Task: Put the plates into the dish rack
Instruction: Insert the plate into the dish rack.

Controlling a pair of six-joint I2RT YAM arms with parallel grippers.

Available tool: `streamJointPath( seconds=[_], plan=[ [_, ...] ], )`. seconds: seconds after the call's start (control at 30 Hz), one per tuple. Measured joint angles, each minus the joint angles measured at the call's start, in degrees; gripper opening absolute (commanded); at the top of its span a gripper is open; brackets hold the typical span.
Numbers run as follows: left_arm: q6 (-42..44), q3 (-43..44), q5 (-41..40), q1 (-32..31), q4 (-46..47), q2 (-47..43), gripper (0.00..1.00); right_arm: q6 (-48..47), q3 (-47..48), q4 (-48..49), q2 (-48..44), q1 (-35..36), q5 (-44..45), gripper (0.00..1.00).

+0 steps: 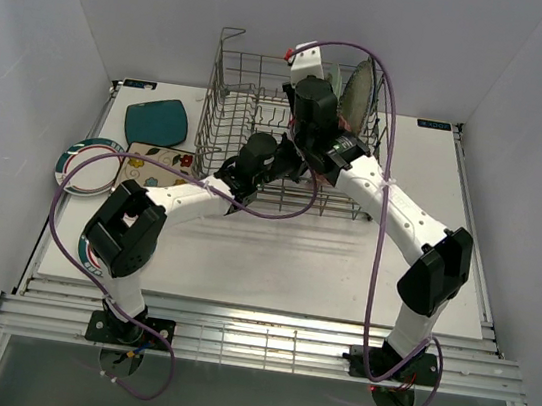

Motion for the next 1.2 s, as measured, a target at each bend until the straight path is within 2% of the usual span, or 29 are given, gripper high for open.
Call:
streamJointPath(
  seconds=[0.13,0.17,0.23,0.27,0.37,0.4,0.5,0.63,0.77,1.2],
  plan=[
    [0.8,0.0,0.3,0.0,0.0,0.0,0.21,1.4,-1.9,2.1,-1.1,-0.2,-1.3,0.08],
    [1.1,0.0,0.7,0.1,0.0,0.0,0.28,1.8,-2.2,2.3,-1.3,-0.4,-2.1,0.08],
    [2.0,0.0,1.7,0.3,0.2,0.0,0.37,2.7,-2.7,2.4,-1.8,-0.6,-3.4,0.08],
    [2.4,0.0,2.5,0.5,0.3,0.0,0.46,3.0,-2.9,2.4,-1.9,-0.7,-3.8,0.08],
    [1.8,0.0,4.8,0.7,0.7,-0.1,0.58,4.0,-3.7,2.8,-2.7,-0.9,-5.0,0.08],
    [1.6,0.0,5.5,0.6,0.7,-0.2,0.67,4.2,-4.0,2.8,-3.0,-0.9,-5.1,0.08],
    [0.7,0.0,7.2,0.4,0.8,-0.2,0.86,4.8,-4.7,3.1,-3.5,-1.0,-5.1,0.08],
    [2.1,-0.5,9.0,0.2,0.8,-0.9,0.94,4.2,-5.9,3.0,-3.5,-2.5,-3.7,0.08],
    [3.4,-0.7,10.5,0.5,0.4,-2.6,0.98,4.1,-6.2,3.1,-3.7,-4.0,-2.1,0.08],
    [4.8,-1.5,11.0,1.2,1.4,-8.4,0.98,4.2,-7.9,3.4,-4.5,-4.9,1.5,0.09]
  ],
)
